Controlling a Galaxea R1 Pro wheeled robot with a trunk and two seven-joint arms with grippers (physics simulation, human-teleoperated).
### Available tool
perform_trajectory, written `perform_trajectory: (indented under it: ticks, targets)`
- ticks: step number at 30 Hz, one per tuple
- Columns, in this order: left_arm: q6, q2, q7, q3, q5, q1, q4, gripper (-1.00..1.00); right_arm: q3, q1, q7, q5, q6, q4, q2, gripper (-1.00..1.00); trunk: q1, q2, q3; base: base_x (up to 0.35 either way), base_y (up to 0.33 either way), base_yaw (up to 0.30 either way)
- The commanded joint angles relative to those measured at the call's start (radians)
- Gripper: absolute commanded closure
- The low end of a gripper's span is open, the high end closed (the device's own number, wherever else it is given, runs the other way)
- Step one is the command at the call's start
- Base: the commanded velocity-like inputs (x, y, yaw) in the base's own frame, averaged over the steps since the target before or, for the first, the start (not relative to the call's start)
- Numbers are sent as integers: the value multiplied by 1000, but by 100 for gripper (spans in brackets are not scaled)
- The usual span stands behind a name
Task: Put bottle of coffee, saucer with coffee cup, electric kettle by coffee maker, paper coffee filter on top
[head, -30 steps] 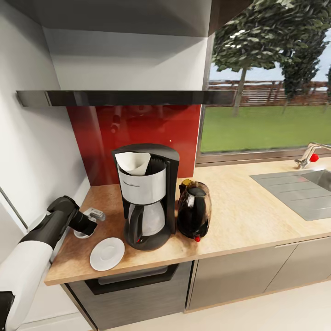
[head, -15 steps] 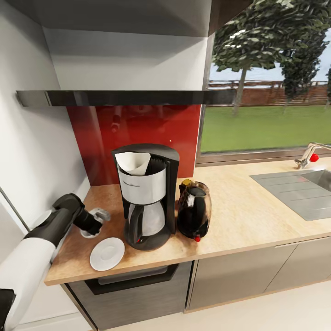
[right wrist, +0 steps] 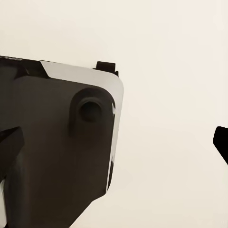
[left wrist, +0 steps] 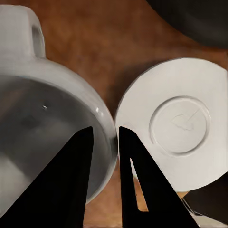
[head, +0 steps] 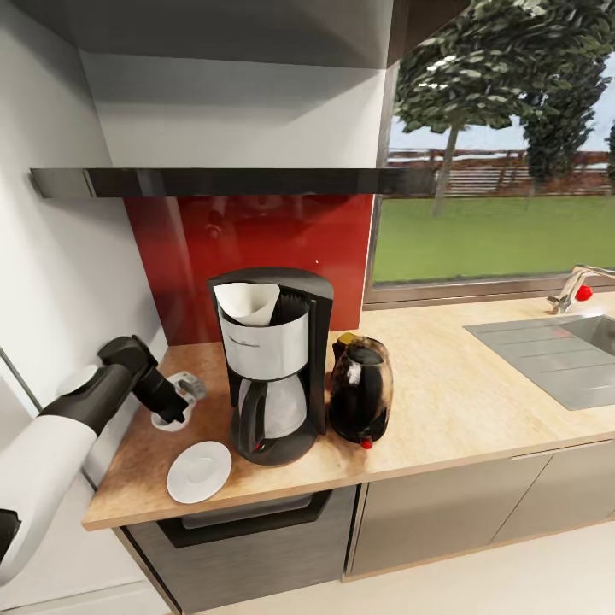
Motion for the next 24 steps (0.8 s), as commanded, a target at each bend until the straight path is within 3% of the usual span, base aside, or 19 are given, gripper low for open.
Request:
perform_trajectory:
  ticks: [1, 4, 9, 24]
  targets:
    - [8, 2, -30, -7, -25, -5, -3, 100, 8, 0, 3, -11, 5, -2, -1, -100, 0, -1, -2, 0, 0, 0]
    - [7, 7, -80, -12, -62, -15, -5, 100, 9, 0, 3, -11, 5, -2, 0, -100, 0, -1, -2, 0, 0, 0]
    - [-9, 10, -80, -15, -108, -17, -7, 100, 10, 0, 2, -11, 5, -3, 1, -100, 0, -1, -2, -2, 0, 0]
    - [-17, 3, -80, -18, -119, -8, -7, 100, 8, 0, 2, -12, 5, -2, 1, -100, 0, -1, -2, -182, -104, 0]
